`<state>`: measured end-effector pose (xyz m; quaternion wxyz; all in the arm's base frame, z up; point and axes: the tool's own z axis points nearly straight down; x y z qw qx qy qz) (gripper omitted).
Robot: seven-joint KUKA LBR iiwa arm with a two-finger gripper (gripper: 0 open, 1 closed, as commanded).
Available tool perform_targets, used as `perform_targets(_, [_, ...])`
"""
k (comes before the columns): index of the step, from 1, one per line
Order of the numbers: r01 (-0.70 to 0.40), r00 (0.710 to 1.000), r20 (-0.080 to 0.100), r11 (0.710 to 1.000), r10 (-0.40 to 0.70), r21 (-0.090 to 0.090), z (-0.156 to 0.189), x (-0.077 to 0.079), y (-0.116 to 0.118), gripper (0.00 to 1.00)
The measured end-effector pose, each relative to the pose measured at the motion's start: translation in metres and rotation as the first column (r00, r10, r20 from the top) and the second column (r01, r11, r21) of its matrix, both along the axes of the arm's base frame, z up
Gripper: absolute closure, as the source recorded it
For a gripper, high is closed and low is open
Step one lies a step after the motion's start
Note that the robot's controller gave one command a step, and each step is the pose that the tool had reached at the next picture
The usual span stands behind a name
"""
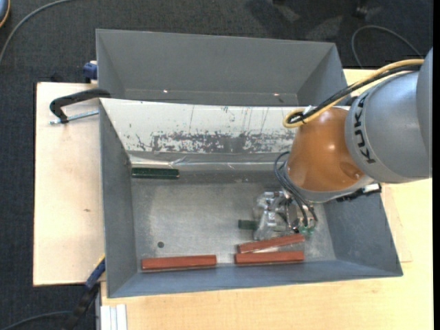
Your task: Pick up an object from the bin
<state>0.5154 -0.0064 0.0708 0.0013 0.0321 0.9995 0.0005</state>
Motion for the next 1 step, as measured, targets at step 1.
perform_targets(1, [0.020, 1.000, 0.011, 1.000, -0.020, 0.000, 0.1586, -0.0043, -0.0070, 1.00])
